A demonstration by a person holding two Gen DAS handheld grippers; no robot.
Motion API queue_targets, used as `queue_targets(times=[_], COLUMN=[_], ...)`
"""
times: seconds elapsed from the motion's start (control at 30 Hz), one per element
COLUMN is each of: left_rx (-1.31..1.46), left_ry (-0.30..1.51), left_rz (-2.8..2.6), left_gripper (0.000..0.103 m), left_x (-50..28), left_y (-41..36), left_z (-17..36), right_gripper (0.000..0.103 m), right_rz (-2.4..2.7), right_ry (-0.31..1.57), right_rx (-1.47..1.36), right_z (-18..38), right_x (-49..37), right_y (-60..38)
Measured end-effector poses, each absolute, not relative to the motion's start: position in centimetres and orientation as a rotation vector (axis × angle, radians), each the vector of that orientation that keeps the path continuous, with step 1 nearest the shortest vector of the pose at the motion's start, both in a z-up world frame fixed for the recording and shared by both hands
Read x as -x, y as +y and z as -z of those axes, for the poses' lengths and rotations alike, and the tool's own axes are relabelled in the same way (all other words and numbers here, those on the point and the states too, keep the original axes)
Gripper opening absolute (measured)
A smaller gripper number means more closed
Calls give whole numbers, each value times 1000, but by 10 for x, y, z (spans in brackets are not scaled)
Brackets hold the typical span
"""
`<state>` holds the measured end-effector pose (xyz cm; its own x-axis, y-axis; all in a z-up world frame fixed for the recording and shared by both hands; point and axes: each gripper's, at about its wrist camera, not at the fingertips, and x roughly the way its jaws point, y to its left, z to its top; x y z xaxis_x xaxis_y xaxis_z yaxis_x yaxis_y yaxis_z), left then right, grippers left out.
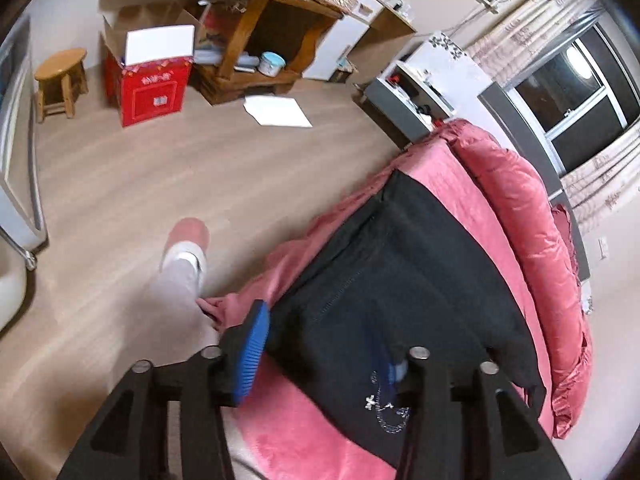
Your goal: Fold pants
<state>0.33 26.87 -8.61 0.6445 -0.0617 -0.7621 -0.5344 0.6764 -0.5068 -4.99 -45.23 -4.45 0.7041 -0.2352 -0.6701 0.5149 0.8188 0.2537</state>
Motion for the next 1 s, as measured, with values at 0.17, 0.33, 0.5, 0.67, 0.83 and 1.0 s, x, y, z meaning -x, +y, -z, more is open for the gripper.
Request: queue_targets(times=[0.17, 0.33, 0.5, 0.67, 0.83, 1.0], left_rx=[740, 630, 608, 556, 530, 540], left_ry=[912, 915, 934, 950, 982, 1010], left_rz=[-174, -93, -68, -79, -98, -104], left_gripper=[64, 68, 73, 75, 75, 75], left_x=[-31, -67, -120, -180, -240, -304], left_y=[238, 221, 225, 235, 248, 270], left_z=[98, 91, 86, 86, 96, 116], right_gripper=[54, 54, 55, 60, 64, 66], right_rz=[166, 2, -38, 0, 9, 6], right_ry=[815, 898, 868, 851, 843, 831], right_rx=[-382, -307, -139, -90, -158, -166], right_z=[77, 106, 112, 121, 129, 134], right_x=[-1, -37, -66, -83, -89, -86], right_y=[-369, -299, -251, -235, -248, -249])
